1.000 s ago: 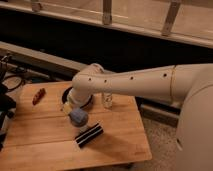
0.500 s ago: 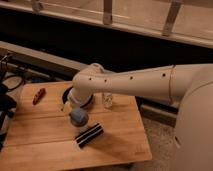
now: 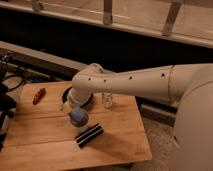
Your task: Place the white sponge in the ceramic cup
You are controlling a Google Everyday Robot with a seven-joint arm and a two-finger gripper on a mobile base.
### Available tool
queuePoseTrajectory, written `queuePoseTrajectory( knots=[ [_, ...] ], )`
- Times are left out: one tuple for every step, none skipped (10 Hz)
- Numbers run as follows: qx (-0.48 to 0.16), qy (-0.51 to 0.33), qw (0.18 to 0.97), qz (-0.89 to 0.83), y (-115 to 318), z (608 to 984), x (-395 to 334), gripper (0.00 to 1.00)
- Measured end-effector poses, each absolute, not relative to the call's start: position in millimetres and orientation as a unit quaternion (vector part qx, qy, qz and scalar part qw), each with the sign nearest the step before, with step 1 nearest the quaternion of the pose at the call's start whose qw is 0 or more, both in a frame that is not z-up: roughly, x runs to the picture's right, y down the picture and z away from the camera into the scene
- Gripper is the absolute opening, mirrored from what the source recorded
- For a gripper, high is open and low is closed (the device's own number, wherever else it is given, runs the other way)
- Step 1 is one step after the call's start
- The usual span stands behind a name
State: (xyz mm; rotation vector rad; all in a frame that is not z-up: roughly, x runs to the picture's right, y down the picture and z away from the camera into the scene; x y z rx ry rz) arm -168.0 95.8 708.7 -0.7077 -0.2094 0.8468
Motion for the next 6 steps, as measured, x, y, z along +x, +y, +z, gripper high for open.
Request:
queuePoseTrajectory(
  knots=[
    [-0.336, -0.1, 0.847, 0.4, 97.1, 708.5, -170.5, 0.79],
    [-0.335, -0.101, 0.847, 0.399, 96.3, 708.1, -172.0, 0.79],
    [-0.336, -0.102, 0.847, 0.399, 96.1, 707.6, -172.3, 0.79],
    [-0.337, -0.103, 0.847, 0.399, 98.0, 708.6, -170.8, 0.79],
    [-0.337, -0.104, 0.846, 0.399, 98.9, 709.2, -169.9, 0.77],
    [-0.337, -0.106, 0.846, 0.398, 99.6, 709.5, -171.7, 0.73]
  ],
)
